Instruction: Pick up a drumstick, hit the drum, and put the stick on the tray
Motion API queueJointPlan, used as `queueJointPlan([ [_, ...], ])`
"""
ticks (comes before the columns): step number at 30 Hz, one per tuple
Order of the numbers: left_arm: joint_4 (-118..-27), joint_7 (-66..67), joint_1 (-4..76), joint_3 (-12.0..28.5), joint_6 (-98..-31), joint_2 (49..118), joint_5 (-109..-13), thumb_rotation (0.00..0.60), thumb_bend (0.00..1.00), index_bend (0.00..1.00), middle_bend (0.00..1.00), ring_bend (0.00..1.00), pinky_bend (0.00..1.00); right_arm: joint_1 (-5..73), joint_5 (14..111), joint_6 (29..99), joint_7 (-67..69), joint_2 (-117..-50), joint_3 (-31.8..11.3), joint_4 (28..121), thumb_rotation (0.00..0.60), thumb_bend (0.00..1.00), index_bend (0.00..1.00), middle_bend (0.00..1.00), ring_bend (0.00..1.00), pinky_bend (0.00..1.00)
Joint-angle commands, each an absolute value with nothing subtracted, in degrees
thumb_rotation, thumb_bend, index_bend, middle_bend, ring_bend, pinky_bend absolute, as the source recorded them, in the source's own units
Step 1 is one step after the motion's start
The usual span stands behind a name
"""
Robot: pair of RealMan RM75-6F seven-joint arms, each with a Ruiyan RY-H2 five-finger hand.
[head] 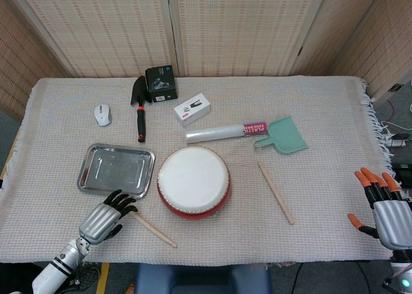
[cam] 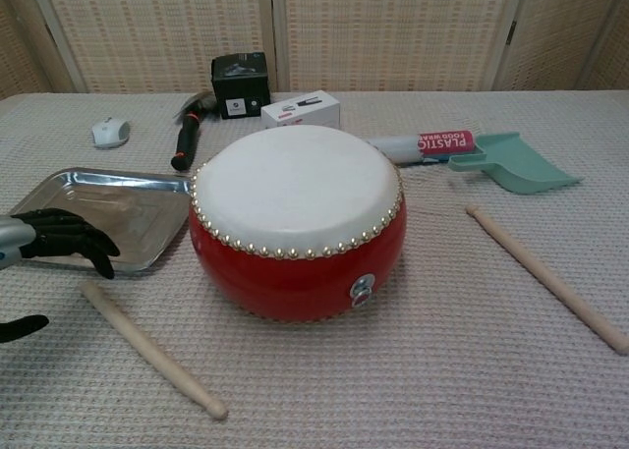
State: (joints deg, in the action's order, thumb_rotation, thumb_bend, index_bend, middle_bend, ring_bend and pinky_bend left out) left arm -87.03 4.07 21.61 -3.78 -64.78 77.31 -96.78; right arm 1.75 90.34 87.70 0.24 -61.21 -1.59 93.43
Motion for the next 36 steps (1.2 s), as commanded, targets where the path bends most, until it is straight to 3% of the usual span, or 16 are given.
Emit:
queueJointPlan([
  [1,-86.81,3.79,22.23,-4.26,-63.93,78.34,-96.76,0.6,0.33,0.32,0.16,0.1,0.06,1.74,90.19,87.57,0.25,-61.23,-1.57,93.43,0.6,0.21,0.0,0.02,0.0,0.0],
  [11,-85.4,4.28,23.89,-4.04,-61.96,82.27,-95.35,0.6,0.32,0.34,0.15,0.09,0.06,1.83,89.98,87.33,0.27,-61.25,-1.61,93.28,0.6,0.21,0.0,0.02,0.0,0.0],
  [17,-85.09,5.94,24.78,-4.17,-60.51,83.9,-94.4,0.6,0.32,0.41,0.15,0.09,0.06,1.74,89.69,87.33,0.4,-61.24,-1.64,93.21,0.6,0.21,0.0,0.02,0.0,0.0],
  [29,-84.66,10.39,25.42,-4.17,-58.24,87.24,-91.05,0.6,0.32,0.42,0.15,0.09,0.06,1.88,89.33,86.96,0.37,-61.24,-1.76,93.16,0.6,0.21,0.0,0.02,0.0,0.0],
  [36,-84.27,11.36,25.47,-3.65,-58.54,88.61,-89.58,0.6,0.33,0.5,0.16,0.09,0.06,1.84,89.04,86.84,0.34,-61.23,-1.78,93.1,0.6,0.21,0.0,0.02,0.0,0.0],
])
